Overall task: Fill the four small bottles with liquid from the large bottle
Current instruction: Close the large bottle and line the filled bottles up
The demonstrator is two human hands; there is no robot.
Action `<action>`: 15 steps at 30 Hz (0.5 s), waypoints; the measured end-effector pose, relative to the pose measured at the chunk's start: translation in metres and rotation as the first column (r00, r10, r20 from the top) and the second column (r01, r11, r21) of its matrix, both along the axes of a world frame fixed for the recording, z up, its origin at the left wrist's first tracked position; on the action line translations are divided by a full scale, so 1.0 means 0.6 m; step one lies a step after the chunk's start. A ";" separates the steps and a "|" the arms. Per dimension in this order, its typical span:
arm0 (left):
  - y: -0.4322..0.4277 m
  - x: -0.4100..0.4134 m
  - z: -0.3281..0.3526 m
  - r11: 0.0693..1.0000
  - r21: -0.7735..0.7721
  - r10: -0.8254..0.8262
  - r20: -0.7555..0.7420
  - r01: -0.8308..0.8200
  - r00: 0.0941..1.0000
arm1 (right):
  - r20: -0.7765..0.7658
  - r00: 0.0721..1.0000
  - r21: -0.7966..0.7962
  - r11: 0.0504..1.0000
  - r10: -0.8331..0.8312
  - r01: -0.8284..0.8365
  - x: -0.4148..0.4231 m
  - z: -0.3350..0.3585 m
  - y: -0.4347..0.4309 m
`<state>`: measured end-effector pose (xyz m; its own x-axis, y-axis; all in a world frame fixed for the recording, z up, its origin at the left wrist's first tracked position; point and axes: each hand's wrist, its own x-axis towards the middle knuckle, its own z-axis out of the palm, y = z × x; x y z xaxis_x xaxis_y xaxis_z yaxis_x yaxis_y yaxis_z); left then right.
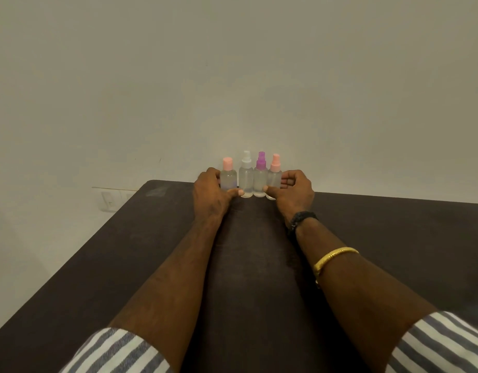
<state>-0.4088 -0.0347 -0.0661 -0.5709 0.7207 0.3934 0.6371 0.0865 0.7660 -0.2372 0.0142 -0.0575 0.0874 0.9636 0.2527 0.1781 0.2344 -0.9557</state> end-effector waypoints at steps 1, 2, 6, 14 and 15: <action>0.001 0.001 0.000 1.000 -0.009 0.003 0.000 -0.003 1.000 | 0.000 1.000 0.001 1.000 -0.012 0.012 -0.001 -0.001 0.001; 0.002 0.001 0.000 1.000 -0.016 0.006 0.000 -0.006 1.000 | -0.001 1.000 0.002 1.000 -0.021 0.021 -0.002 -0.002 0.002; 0.006 0.001 0.002 0.999 -0.034 0.014 -0.014 -0.015 1.000 | -0.001 0.999 -0.003 0.999 -0.046 0.046 -0.005 -0.001 0.001; 0.007 0.004 0.004 0.997 -0.081 0.021 -0.006 -0.021 1.000 | 0.010 0.999 -0.007 0.999 -0.032 0.032 -0.003 -0.003 0.004; 0.007 0.004 0.004 0.995 -0.096 0.021 0.001 -0.020 1.000 | 0.011 1.000 -0.017 1.000 -0.015 0.015 -0.001 -0.003 0.004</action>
